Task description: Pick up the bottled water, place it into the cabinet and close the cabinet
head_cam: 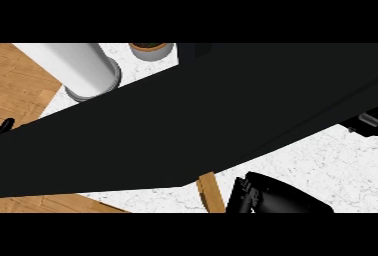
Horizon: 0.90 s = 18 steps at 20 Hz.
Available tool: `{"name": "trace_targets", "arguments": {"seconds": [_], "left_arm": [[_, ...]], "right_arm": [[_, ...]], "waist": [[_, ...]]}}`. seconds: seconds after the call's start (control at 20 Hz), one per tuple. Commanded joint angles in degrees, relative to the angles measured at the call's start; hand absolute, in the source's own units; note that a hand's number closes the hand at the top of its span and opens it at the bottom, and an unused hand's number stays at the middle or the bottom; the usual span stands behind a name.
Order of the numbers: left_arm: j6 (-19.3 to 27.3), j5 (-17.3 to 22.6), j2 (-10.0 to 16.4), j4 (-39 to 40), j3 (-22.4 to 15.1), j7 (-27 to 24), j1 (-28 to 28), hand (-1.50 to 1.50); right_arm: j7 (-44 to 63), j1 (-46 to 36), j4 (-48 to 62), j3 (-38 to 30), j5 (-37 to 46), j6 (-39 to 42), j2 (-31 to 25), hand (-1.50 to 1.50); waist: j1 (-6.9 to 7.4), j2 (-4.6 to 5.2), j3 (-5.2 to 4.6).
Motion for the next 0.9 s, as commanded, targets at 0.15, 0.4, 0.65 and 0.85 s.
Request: {"name": "trace_targets", "arguments": {"seconds": [0.15, 0.4, 0.65, 0.85], "left_arm": [[-0.5, 0.6, 0.5, 0.7, 0.6, 0.6, -0.5, -1.50], [-0.5, 0.6, 0.0, 2.0, 1.3, -0.2, 0.5, -1.50], [-0.6, 0.2, -1.5, 2.9, 0.6, -0.8, 0.6, -1.50], [-1.4, 0.7, -1.5, 2.9, 1.0, -0.7, 1.4, -1.50]], "right_arm": [[7.9, -15.8, 16.3, -4.0, 3.1, -9.8, 10.4, 1.50], [9.0, -27.5, 27.9, -10.3, 7.9, -18.9, 15.9, 1.50], [5.6, -38.2, 39.6, -14.4, 9.4, -27.8, 16.0, 1.50], [4.5, -42.0, 45.3, -16.6, 7.7, -33.0, 16.1, 1.50]], "waist": [[-0.87, -0.53, 0.57], [-2.11, -0.80, 0.76], [-3.18, -0.52, 0.92], [-3.89, -0.84, 1.04]]}}
